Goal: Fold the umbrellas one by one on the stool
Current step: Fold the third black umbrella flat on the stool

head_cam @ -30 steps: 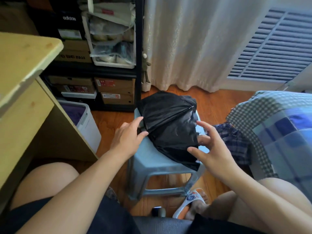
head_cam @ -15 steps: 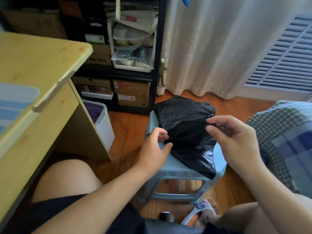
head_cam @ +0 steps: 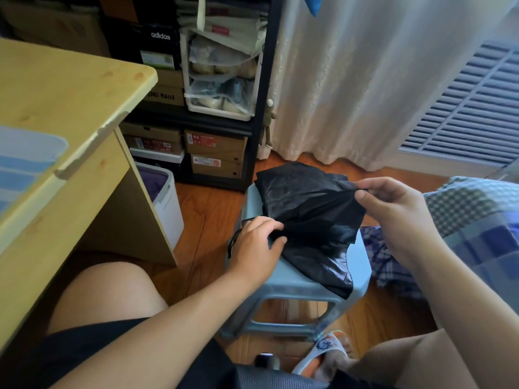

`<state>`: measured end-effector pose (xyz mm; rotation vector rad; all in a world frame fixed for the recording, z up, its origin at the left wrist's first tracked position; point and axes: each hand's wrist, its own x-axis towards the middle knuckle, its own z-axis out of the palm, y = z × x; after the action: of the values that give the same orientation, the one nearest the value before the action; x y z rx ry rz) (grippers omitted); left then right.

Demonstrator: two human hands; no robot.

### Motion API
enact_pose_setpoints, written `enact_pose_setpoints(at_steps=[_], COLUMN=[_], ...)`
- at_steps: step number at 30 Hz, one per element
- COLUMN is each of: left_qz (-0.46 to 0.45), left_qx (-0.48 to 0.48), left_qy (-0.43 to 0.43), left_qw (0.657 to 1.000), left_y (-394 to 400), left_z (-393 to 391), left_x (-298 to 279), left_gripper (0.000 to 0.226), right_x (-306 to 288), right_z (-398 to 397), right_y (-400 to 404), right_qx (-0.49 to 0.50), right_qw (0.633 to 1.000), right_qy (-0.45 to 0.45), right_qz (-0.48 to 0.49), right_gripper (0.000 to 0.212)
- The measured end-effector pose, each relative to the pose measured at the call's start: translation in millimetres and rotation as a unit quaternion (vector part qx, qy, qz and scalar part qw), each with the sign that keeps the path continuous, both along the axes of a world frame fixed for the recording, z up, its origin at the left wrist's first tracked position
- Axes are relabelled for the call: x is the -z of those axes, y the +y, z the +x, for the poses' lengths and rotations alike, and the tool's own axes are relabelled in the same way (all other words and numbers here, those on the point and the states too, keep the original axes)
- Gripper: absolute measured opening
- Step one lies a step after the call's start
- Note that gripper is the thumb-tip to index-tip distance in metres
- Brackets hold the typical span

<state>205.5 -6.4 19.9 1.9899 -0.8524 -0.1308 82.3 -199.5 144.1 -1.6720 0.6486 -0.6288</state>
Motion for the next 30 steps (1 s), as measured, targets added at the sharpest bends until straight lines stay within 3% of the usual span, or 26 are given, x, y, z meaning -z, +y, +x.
enact_pose_setpoints(at_steps=[6,10,13,19,24,28,30], left_qz=[-0.002,0.017,-0.051,-0.211,-0.184,-0.238,-0.255], left_qx=[0.019,0.036,0.062,0.043,0.054,-0.006,-0.019], left_qy=[0.017,0.065,0.081,0.228,0.161,0.068,0.098], left_qw=[1.000,0.997,0.993,0.950,0.968,0.969,0.962], left_y=[-4.7,-3.4,-2.7,2.2,6.5,8.8,10.8], left_z=[1.9,-5.4,-9.9,-6.3,-7.6,-8.9,-9.1], left_x=[-5.6,-10.3,-24.6,-58.2,-57.1,-61.1,-65.7], left_gripper=[0.006,0.019,0.031,0.039,0.045,0.035,0.028], right_x=[0.8,2.0,-0.1,-17.9,-24.2,-29.1,-30.0], right_z=[-4.5,-3.6,-1.9,0.3,8.9,11.9,11.6], right_y=[4.4,-0.8,-0.1,8.7,20.0,17.2,19.6], right_qx=[-0.008,-0.008,-0.012,0.000,-0.019,-0.008,-0.021], right_qw=[1.000,1.000,0.999,0.999,0.985,0.979,0.975], right_qy=[0.000,0.019,0.033,0.002,0.026,-0.002,0.013], right_qz=[-0.002,-0.024,-0.023,-0.042,-0.168,-0.203,-0.220], right_gripper=[0.012,0.014,0.014,0.010,0.017,0.021,0.024])
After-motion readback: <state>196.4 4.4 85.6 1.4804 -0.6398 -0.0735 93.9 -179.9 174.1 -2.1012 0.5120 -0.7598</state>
